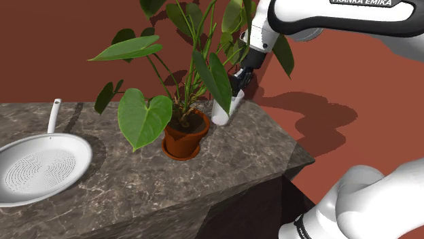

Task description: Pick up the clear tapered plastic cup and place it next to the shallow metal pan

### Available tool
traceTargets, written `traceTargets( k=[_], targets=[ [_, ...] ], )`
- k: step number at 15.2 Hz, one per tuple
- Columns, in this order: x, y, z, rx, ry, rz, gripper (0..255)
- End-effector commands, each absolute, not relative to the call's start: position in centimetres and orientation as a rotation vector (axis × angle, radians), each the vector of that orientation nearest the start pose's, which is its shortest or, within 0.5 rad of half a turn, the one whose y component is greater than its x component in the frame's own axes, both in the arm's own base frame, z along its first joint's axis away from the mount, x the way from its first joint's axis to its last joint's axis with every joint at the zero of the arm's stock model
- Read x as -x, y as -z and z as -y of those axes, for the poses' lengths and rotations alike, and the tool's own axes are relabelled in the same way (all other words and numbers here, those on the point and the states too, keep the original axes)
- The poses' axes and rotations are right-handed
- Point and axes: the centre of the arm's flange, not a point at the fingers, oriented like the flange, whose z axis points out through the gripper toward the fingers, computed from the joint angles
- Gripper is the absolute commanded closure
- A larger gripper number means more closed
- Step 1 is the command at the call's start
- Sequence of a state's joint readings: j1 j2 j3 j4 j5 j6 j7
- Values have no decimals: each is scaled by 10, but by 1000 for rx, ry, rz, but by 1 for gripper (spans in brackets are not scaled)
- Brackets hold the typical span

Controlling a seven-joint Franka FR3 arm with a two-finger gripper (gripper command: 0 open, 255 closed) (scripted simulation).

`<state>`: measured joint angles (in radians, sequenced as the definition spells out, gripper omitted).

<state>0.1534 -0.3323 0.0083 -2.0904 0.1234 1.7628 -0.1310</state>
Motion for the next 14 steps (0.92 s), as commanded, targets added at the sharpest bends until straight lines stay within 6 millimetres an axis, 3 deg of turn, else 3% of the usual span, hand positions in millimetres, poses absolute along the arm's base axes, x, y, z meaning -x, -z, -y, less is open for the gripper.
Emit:
traceTargets(
  k=[1, 14],
  targets=[
    [-446, -562, -110, 2996, 5, 403, 255],
    [-433, -563, -281, 2996, 5, 403, 255]
  ],
)
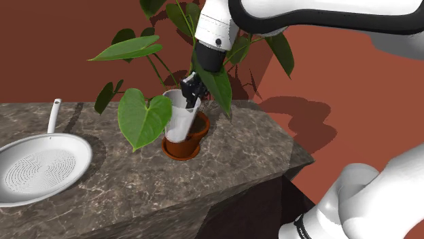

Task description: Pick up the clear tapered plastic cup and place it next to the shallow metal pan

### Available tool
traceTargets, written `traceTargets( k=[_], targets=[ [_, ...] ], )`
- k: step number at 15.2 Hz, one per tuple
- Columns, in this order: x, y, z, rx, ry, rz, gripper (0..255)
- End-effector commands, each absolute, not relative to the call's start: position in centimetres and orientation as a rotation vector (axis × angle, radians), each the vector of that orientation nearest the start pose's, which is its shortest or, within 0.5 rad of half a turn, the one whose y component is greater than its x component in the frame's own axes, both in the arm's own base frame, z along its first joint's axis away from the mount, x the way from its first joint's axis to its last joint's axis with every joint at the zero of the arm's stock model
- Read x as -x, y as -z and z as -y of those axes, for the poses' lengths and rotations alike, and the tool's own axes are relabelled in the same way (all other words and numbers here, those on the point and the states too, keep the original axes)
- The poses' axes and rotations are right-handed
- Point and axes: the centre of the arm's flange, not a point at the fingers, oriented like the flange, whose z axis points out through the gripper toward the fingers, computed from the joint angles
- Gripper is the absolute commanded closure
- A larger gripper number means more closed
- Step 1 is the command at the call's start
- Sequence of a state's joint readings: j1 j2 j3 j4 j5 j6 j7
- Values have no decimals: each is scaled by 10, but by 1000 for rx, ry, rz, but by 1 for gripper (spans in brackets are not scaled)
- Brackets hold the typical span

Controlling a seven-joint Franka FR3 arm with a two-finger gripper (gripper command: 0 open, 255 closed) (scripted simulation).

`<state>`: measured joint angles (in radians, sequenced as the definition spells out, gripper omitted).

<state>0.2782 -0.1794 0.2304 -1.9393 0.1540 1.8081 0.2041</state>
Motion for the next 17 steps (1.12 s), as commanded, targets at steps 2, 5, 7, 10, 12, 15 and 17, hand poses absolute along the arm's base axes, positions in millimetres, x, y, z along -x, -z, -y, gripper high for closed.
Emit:
traceTargets(
  k=[2, 5, 7, 10, 12, 15, 17],
  targets=[
    [-431, -563, -307, 2996, 5, 403, 255],
    [-428, -563, -347, 2996, 5, 403, 255],
    [-426, -563, -373, 2996, 5, 403, 255],
    [-423, -563, -413, 2996, 5, 403, 255],
    [-421, -563, -439, 2996, 5, 403, 255],
    [-418, -563, -479, 2996, 5, 403, 255],
    [-417, -558, -502, 2996, 5, 403, 255]
  ],
)
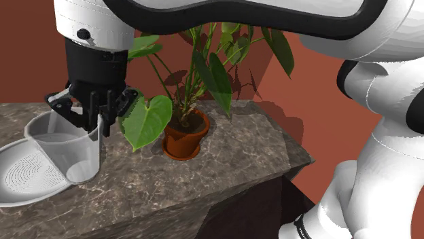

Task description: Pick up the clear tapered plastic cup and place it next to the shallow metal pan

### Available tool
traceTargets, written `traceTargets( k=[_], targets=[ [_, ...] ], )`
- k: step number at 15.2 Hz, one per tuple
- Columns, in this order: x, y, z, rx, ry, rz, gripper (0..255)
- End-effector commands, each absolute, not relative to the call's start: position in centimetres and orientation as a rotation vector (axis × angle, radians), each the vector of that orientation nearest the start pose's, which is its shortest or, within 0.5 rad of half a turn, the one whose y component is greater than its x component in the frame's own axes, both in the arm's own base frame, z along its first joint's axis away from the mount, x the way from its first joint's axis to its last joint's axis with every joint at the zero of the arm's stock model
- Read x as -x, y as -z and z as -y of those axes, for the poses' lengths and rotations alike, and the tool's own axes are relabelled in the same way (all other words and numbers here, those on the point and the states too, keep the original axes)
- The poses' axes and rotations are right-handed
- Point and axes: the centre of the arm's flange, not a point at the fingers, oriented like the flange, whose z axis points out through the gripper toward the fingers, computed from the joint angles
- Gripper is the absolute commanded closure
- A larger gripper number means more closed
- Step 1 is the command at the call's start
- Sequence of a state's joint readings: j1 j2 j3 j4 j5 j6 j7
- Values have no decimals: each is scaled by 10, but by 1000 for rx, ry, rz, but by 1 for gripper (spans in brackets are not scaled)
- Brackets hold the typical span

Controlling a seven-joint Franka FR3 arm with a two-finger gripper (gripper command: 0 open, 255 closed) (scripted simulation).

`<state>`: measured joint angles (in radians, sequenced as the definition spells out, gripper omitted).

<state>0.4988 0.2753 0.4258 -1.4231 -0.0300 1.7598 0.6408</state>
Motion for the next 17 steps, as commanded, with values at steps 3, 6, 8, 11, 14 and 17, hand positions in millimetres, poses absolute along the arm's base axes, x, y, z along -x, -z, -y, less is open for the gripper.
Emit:
traceTargets(
  k=[3, 6, 8, 11, 14, 17],
  targets=[
    [-417, -542, -502, 2996, 5, 403, 255],
    [-417, -527, -502, 2996, 5, 403, 255],
    [-417, -516, -502, 2996, 5, 403, 255],
    [-417, -500, -502, 2996, 5, 403, 255],
    [-417, -484, -502, 2996, 5, 403, 255],
    [-417, -469, -502, 2996, 5, 403, 255]
  ],
)
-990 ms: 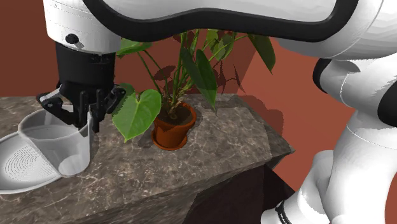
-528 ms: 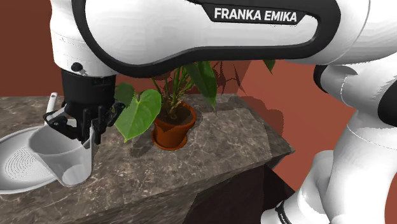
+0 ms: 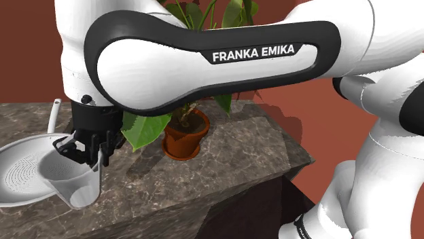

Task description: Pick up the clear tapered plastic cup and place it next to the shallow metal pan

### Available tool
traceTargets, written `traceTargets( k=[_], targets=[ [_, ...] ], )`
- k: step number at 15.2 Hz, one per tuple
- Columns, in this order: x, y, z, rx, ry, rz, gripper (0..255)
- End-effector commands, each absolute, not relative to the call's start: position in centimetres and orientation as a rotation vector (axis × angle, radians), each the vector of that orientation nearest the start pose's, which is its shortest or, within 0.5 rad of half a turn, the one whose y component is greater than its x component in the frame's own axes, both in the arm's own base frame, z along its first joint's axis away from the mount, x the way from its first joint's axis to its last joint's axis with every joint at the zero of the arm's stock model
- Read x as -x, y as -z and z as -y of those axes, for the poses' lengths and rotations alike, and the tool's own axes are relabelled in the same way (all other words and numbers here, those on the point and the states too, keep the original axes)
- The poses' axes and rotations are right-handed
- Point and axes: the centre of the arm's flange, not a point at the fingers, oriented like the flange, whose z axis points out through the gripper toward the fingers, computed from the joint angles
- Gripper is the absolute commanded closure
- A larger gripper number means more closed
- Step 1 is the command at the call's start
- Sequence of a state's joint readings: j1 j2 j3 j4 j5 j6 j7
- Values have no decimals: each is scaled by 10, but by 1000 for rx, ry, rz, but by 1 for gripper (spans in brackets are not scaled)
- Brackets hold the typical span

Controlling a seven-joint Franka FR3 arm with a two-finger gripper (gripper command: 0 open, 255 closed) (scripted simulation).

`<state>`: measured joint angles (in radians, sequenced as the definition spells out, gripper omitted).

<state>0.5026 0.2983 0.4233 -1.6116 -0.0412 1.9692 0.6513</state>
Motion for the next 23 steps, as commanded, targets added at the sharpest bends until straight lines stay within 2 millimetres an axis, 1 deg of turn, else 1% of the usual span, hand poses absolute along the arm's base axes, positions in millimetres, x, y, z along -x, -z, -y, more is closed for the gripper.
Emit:
traceTargets(
  k=[1, 18, 23],
  targets=[
    [-417, -463, -502, 2996, 5, 403, 255],
    [-417, -373, -502, 2996, 5, 403, 255],
    [-417, -373, -502, 2996, 5, 403, 255]
  ],
)
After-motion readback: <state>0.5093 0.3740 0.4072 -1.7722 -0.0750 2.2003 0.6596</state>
